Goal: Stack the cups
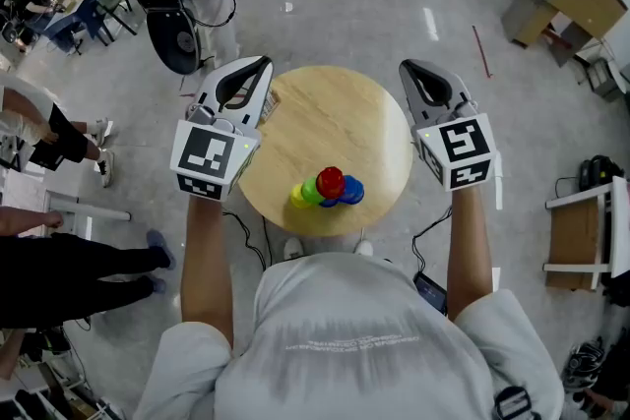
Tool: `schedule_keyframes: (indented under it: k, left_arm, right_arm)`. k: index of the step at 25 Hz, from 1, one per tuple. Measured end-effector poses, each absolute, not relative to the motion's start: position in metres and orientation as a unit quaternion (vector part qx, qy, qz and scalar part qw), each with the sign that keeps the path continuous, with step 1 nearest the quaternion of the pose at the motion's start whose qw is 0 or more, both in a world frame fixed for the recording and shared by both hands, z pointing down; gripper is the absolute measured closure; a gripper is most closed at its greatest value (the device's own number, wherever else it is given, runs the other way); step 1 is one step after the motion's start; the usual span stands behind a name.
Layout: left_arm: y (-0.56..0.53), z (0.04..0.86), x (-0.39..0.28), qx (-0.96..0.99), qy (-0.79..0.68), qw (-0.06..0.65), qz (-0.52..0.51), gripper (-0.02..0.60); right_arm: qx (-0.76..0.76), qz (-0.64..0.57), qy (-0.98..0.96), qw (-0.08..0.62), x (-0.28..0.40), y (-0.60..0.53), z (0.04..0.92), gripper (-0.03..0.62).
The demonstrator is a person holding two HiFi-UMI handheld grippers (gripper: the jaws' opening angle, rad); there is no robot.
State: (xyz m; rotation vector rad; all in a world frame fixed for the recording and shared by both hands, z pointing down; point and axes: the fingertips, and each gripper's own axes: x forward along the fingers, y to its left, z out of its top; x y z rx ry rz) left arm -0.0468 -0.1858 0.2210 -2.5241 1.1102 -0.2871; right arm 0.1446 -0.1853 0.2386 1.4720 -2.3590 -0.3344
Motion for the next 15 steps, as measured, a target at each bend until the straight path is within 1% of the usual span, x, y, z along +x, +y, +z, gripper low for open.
schedule_keyframes:
  k: [15]
  left_arm:
    - [-0.1820, 0.2253, -0.0472, -0.897, 0.392, 0.178, -0.101, 0.561]
  right_arm:
    - [0.516, -0.116, -0.832, 0.170, 0.1420, -0.1823, 0.2438, 0.566]
